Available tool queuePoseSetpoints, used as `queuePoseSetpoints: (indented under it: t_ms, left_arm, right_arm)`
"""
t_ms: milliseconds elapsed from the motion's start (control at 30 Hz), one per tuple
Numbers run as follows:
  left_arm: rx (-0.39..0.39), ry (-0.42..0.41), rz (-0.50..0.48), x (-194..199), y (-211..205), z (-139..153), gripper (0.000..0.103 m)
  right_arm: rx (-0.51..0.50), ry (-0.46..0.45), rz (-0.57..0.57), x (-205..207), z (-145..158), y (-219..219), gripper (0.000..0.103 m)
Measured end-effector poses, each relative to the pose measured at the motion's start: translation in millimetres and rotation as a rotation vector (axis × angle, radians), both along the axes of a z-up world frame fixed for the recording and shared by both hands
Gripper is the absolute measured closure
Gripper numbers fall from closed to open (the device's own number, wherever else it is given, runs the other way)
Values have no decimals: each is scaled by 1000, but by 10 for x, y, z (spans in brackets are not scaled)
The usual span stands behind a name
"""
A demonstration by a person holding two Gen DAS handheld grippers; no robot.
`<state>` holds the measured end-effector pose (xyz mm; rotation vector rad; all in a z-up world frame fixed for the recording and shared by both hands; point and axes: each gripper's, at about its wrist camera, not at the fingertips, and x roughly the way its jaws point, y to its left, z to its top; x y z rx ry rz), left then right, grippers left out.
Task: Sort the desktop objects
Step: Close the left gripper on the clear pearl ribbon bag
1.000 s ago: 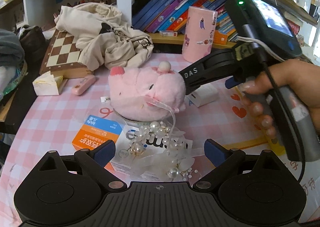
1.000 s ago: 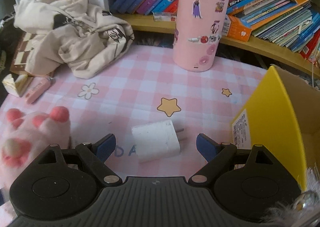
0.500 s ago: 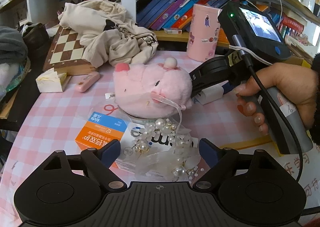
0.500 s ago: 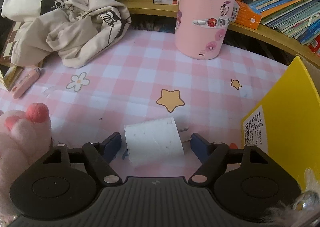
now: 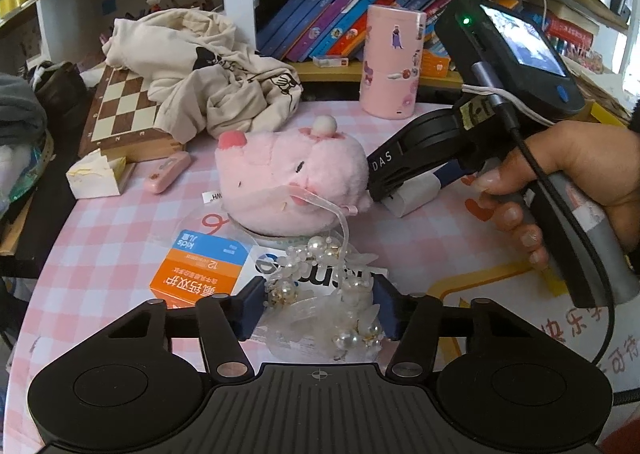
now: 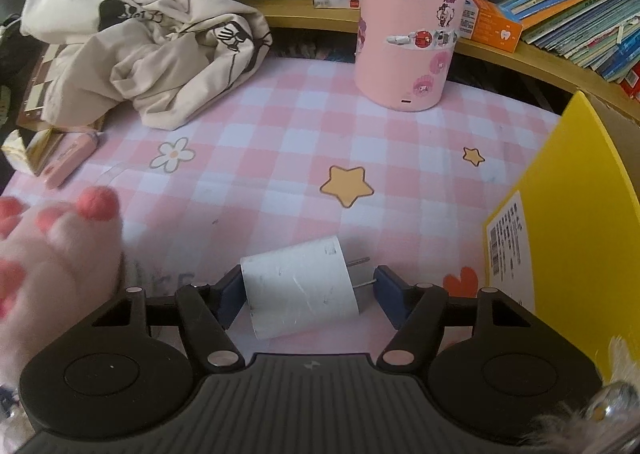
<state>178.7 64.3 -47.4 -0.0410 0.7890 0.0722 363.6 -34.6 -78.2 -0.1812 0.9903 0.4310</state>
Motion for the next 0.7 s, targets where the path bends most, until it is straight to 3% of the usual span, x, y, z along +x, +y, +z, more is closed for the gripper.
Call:
queuePoseSetpoints:
  t_ms: [200,700]
  left_arm:
    - [-35,-9,-7,-59,48,44,56]
    - [-98,-103,-45,-402,84,380,57]
  right_arm:
    - [13,-8,10,-200,81,-78,38]
    - [82,-12,12,-767,358,-241,38]
